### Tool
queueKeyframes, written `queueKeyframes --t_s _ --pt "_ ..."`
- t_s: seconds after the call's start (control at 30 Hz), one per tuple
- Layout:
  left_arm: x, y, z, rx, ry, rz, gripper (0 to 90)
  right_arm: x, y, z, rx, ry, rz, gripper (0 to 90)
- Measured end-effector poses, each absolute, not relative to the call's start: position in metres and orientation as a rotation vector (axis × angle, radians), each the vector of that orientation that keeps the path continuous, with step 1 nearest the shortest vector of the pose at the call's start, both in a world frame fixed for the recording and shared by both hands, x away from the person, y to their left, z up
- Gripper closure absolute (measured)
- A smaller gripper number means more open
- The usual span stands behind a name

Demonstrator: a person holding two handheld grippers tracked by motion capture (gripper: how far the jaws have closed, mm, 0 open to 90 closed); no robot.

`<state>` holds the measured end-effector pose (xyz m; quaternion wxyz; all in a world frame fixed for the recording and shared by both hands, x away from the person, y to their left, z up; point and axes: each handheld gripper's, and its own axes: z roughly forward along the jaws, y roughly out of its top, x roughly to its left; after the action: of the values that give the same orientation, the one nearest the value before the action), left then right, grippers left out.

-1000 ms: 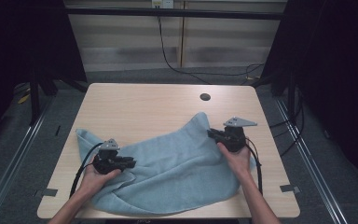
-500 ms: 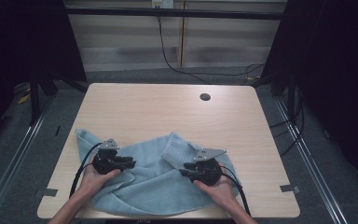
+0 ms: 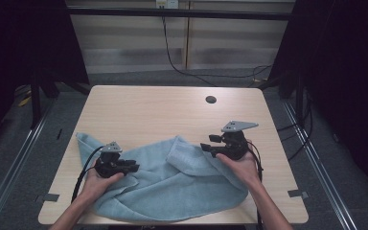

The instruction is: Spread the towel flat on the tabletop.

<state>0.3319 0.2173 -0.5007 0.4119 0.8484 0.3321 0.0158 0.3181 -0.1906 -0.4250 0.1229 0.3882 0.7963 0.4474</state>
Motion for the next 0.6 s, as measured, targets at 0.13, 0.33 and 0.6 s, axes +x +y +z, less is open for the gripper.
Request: queueKeyframes --t_s 0.13,0.33,0.6 --pt "0.332 0.217 -0.501 2.134 0.839 0.039 70.2 0.322 -0.184 -0.441 1.140 2.413 1.255 64.9" --pt "0.330 0.221 -0.501 2.131 0.858 0.052 70.7 0.329 -0.199 -0.430 1.175 2.301 1.291 88.6" --pt "0.318 0.235 -0.500 2.114 0.917 0.089 70.7 0.358 -0.257 -0.396 1.298 2.015 1.282 88.6"
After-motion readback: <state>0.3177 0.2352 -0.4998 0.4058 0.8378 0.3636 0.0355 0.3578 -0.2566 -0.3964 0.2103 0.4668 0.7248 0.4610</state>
